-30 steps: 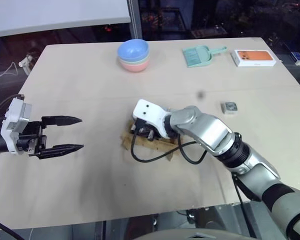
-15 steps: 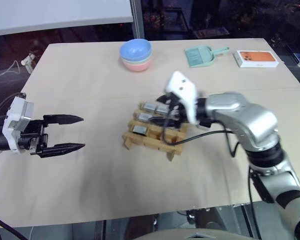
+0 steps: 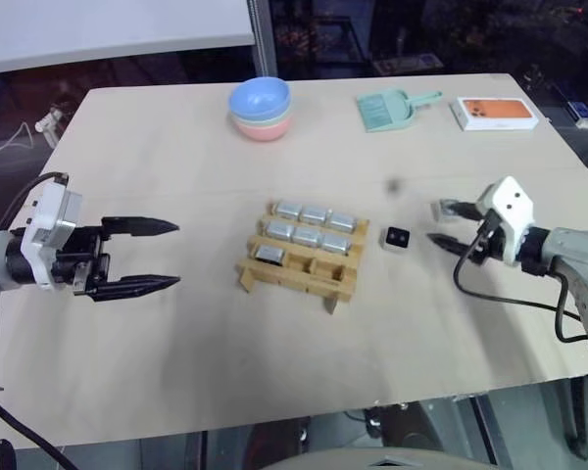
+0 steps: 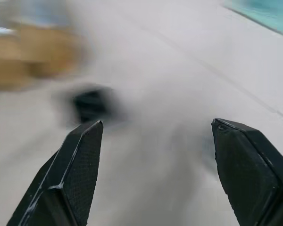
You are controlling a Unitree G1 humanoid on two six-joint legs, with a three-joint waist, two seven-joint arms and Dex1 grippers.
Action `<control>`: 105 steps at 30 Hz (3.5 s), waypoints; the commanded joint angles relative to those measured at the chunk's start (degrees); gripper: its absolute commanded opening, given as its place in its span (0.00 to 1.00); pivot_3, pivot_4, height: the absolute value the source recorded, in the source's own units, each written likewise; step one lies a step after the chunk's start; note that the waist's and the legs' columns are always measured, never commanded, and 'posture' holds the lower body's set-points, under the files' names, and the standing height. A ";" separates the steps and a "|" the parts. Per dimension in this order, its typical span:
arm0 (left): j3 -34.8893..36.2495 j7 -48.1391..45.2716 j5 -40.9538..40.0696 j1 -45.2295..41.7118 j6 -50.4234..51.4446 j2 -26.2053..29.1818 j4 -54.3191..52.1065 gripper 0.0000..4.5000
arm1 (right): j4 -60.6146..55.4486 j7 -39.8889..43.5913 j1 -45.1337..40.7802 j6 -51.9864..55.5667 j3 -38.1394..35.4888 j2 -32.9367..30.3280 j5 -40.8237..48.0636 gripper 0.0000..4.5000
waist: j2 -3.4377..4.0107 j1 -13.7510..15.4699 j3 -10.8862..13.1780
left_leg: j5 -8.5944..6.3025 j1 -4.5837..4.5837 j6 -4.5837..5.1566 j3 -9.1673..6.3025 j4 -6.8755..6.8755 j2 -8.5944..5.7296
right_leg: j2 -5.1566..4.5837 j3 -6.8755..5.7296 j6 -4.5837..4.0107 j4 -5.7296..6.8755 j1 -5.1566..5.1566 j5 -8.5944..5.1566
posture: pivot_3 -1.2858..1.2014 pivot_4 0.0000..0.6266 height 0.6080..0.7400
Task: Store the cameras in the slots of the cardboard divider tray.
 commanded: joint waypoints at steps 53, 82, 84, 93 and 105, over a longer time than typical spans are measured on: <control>-3.07 0.50 1.48 -4.82 1.87 -0.40 1.32 0.97 | 4.37 -14.55 -5.47 -9.80 3.38 16.93 -5.85 0.43 | 0.00 -0.18 0.09 | 0.00 -0.07 0.00 -0.11 -0.05 0.01 | 0.08 0.09 0.18 0.02 -0.04 0.15 | 0.52 0.24 1.00; -13.55 23.10 -6.50 -24.92 34.12 -27.01 -5.81 0.97 | 2.56 -10.02 -18.52 -55.37 30.45 14.71 -40.66 0.43 | -0.18 0.07 0.08 | 0.19 -0.10 -0.31 -0.24 0.17 -0.11 | 0.11 0.05 0.20 0.13 0.02 0.17 | 0.52 0.24 1.00; -13.60 22.79 -6.86 -25.05 34.64 -26.81 -5.87 0.97 | 2.82 -10.13 -18.32 -55.92 30.34 14.98 -41.08 0.43 | -0.18 0.06 0.09 | 0.19 -0.10 -0.31 -0.24 0.17 -0.11 | 0.11 0.05 0.20 0.13 0.02 0.17 | 0.52 0.24 1.00; -15.23 20.08 -5.52 -24.88 34.92 -25.07 -6.14 0.37 | 2.69 -10.28 -18.27 -56.20 30.19 16.67 -41.98 0.43 | -0.18 0.00 0.09 | 0.20 -0.09 -0.33 -0.24 0.17 -0.11 | 0.12 0.05 0.19 0.14 0.02 0.17 | 0.52 0.24 1.00; -16.44 18.80 -2.89 -24.83 32.40 -25.27 -5.44 0.16 | -1.68 -9.74 -15.12 -48.38 26.98 17.62 -40.72 0.85 | -0.18 0.21 0.09 | 0.20 -0.09 -0.34 -0.24 0.17 -0.12 | 0.11 0.05 0.19 0.14 0.02 0.17 | 0.52 0.24 1.00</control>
